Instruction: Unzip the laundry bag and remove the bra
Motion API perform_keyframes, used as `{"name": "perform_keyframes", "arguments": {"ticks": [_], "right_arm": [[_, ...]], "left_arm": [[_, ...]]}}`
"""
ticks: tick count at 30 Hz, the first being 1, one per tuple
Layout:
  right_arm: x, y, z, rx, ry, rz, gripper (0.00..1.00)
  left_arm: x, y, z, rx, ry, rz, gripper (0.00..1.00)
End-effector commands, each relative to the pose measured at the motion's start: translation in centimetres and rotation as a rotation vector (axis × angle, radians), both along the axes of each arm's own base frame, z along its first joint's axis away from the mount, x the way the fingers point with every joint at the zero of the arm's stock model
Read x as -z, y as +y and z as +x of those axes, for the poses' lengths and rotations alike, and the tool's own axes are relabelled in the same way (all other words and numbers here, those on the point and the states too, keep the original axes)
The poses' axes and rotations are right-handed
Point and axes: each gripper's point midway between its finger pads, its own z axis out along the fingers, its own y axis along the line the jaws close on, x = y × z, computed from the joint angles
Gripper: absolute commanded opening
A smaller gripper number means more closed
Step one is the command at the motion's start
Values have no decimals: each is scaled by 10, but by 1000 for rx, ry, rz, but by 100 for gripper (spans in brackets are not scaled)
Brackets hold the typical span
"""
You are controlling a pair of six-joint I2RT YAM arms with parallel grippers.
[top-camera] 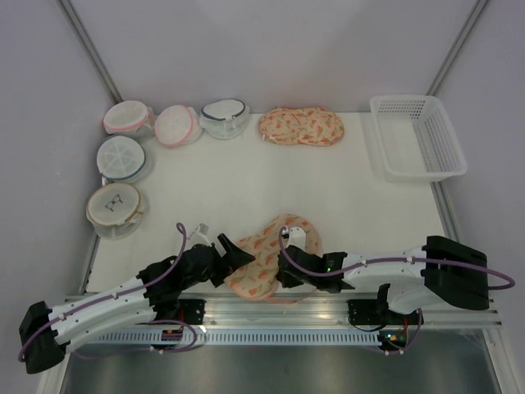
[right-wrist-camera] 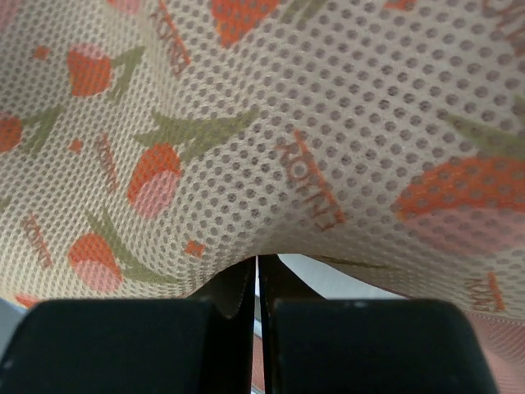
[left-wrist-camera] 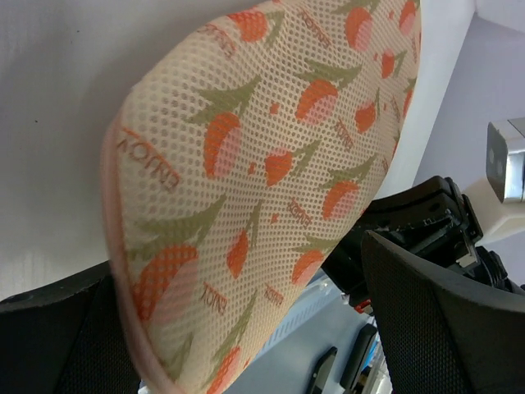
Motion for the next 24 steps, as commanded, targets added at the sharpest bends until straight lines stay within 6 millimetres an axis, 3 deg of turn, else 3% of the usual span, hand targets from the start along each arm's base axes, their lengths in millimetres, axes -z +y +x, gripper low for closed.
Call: {"name": "perform_keyframes", "arguments": {"ticks": [1,6,9,12,15,18,23,24], "right_arm": [[-32,50,26,53,-24,201,0],[-15,55,64,200,-3,205,0],[-8,43,95,318,-11,211,0],[-4,29,113,400,-25,214,1],[0,0,134,532,-35,206,1],[2,-29,142,636,-57,189,0],[9,-84,140,800,-82,123,0],[0,-93,142,837,-109,145,1]], "left_arm": [[-20,-6,6,-53,6,-75,100],[-31,0,11,-87,-7,-61,100],[-34,5,11,-102,-9,-47,100],[-38,11,11,-128,-8,-53,99],[-36,16,9,-141,2,-63,100],[-34,16,7,-140,16,-71,100],[-30,15,6,-136,33,-59,100],[-30,15,6,-137,35,-57,100]]}}
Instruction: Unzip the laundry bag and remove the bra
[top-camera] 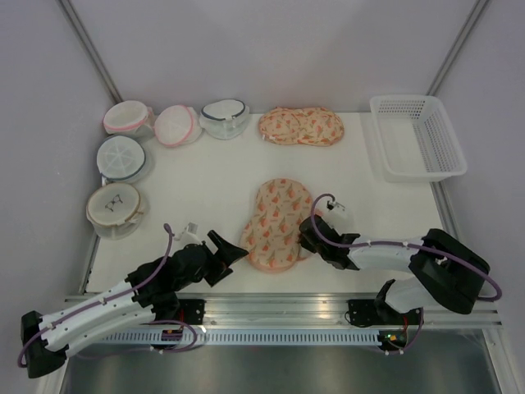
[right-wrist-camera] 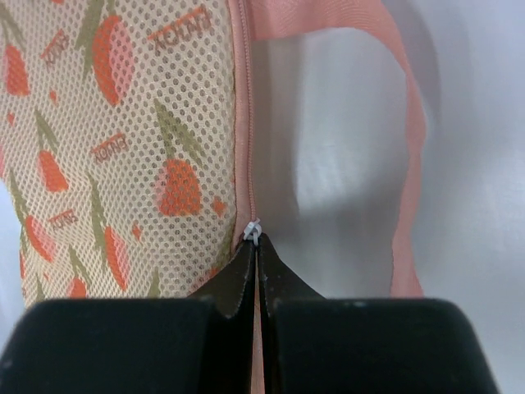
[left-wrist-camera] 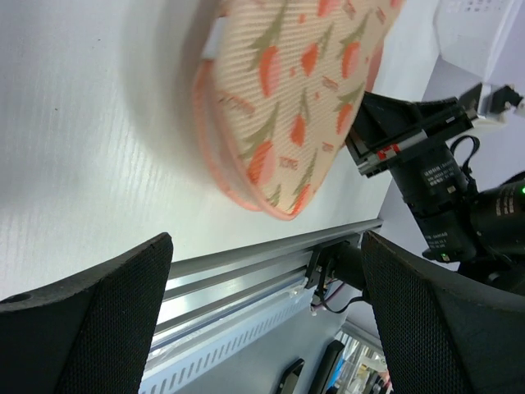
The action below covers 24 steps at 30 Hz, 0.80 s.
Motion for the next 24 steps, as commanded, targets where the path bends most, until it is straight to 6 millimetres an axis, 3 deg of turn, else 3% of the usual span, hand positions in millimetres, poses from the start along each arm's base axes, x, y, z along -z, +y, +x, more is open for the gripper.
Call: {"name": "perform_keyframes", "arguments": {"ticks": [1,3,6,9,11,13,15,19,24], "right_arm": [[-10,-43,4,179,-52,-17,0],[-13,-57,-4,202,-61,-6,0],[-17,-55,-11,154,-63,17,0],[-18,-29,-16,37,-47,74,0],[-26,1,-17,-82,-41,123,0],[-15,22,-23,-176,9,108,0],[-19,61,-30,-295,13,153,1],[-37,114,-44,-440,-38,293,0],[-50,144,-58,-578,-65,352,0]], "left_arm": [[-6,-1,1,-22,18,-12,100],[-8,-1,2,-22,13,-14,99],[-8,-2,2,-24,9,-18,100],[-8,-4,3,-25,10,-26,100],[-5,-5,4,-30,15,-31,100],[-8,-11,7,-29,3,-67,100],[-9,-16,9,-33,3,-95,100],[-22,-36,15,-21,-13,-178,100],[-14,-44,21,-24,12,-118,99]]}}
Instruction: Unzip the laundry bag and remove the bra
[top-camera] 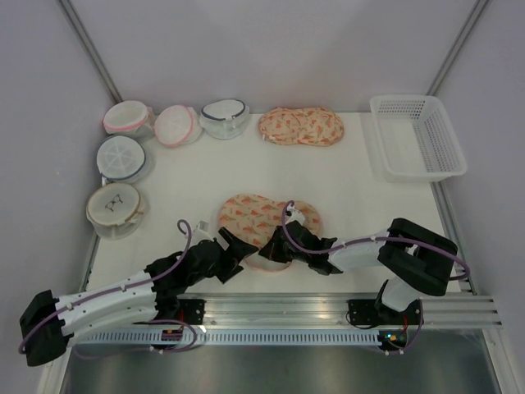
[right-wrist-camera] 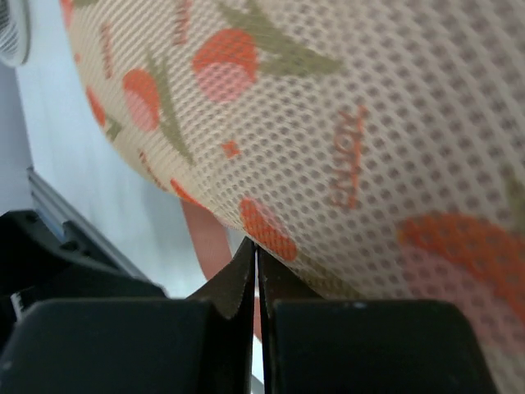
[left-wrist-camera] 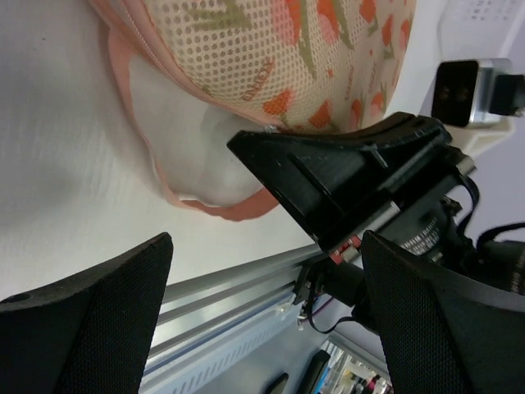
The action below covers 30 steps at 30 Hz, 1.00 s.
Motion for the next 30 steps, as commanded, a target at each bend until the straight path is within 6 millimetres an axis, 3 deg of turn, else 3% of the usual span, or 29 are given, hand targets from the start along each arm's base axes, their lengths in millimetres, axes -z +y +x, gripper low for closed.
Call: {"name": "perform_keyframes", "arguments": {"ticks": [1,11,17,25,29,30], "right_arm": [[-40,35,-4,-123,-83,148,0],[-59,33,-37,-348,-138,135,0],[-64,32,-59,-453,-138,121,0],[-75,17,-75,-544,-159,90,0],[-71,4,-78,-562,-152,21,0],[-63,-3,-81,-571,-131,-26,1]], "left_arm": [[-20,-12,13,-48,-25,-70,100],[13,14,31,-219,-29,-4,100],[17,3,39,-228,-12,26,100],[25,-9,42,-219,21,36,99],[18,-7,47,-227,-35,15,83],[12,-4,49,-238,-57,2,71]]}}
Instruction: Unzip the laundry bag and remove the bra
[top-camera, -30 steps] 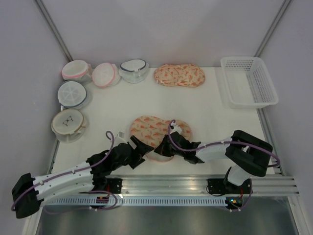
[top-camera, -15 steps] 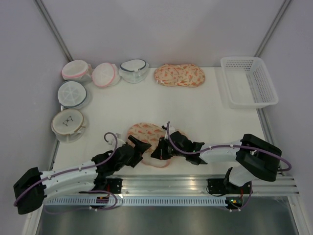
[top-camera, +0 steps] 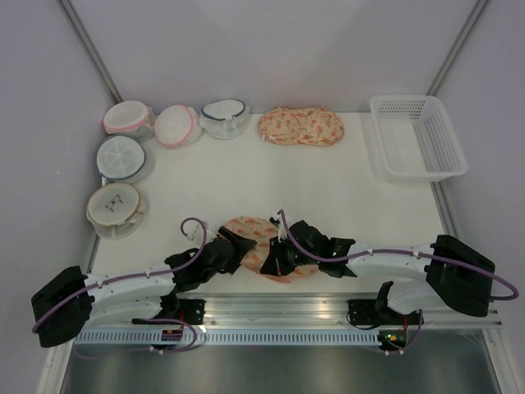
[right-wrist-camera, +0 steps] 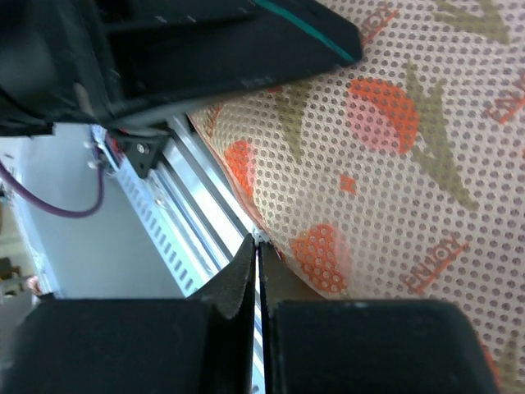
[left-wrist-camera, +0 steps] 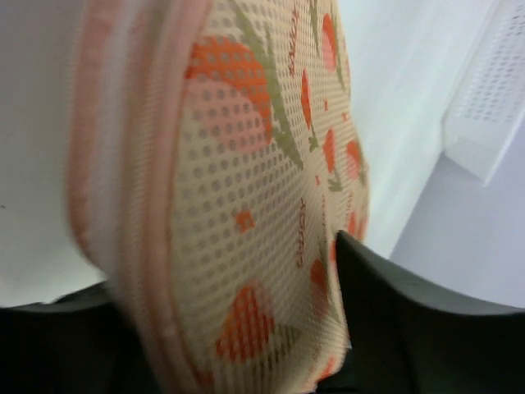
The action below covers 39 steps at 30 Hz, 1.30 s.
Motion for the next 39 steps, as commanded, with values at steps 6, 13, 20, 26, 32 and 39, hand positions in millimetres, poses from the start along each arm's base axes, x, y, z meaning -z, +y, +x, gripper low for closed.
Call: {"name": "perform_keyframes", "arguments": {"ticks": [6,13,20,26,32,39], "right_arm": [[16,-31,-7,-34,-4,-204,0],[36,-55,-19,-39,50,-312,0],[45,-80,-19,9,40,-394,0],[48,-133,16,224,-77,-669,0],[41,-159,35,351,-152,-797,0],[51,-148,33,339,-135,-742,0]], "left_arm": [[-21,18,13,-85,-127,-41,36],[-19,44,17,-162,-152,22,28],[-16,62,22,-191,-168,95,21],[-28,72,32,-148,-203,172,16],[-60,64,49,-13,-275,284,17],[-67,7,80,227,-274,276,14]]}}
